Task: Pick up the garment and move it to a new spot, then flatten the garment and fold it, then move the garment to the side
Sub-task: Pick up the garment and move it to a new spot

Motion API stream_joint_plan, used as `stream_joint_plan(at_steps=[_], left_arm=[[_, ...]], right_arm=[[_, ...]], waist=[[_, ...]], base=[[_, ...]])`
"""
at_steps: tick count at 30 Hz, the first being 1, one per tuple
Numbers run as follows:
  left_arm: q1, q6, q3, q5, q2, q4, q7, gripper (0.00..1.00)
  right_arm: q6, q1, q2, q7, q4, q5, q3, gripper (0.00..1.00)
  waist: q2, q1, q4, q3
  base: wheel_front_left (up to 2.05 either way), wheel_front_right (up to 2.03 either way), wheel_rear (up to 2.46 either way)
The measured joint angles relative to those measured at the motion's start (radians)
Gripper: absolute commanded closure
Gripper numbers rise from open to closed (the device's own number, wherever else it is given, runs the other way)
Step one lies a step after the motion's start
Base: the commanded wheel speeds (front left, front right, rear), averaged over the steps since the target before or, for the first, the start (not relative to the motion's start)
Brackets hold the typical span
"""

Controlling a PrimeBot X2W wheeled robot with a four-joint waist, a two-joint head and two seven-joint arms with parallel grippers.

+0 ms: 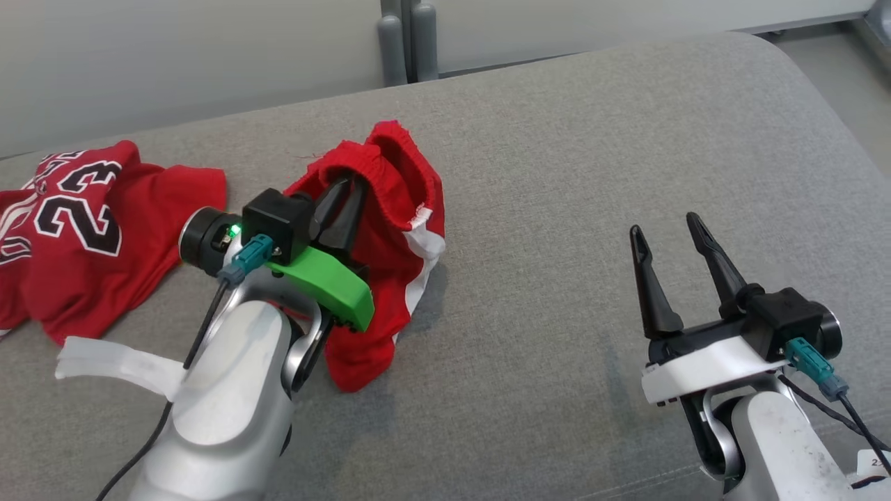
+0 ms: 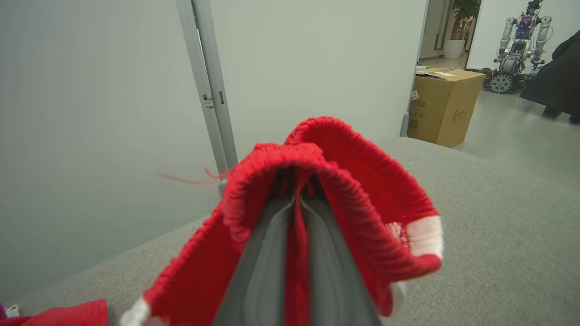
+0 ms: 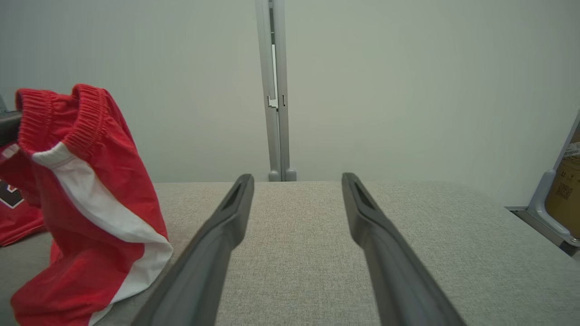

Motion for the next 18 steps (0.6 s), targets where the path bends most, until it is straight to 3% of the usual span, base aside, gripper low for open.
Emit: stream_joint_plan(at_steps=[18], left_arm=[[-0.117,0.007,-0.136,0.020,0.003,0.092,0.042,1.00]], right_arm=[[0.022,-0.052,0.006,0.000,0.008,0.034,0.086,0.00]], waist=[[0.0000,0.0000,-0.206,0.101]], base=[[0.00,0.00,0.00]])
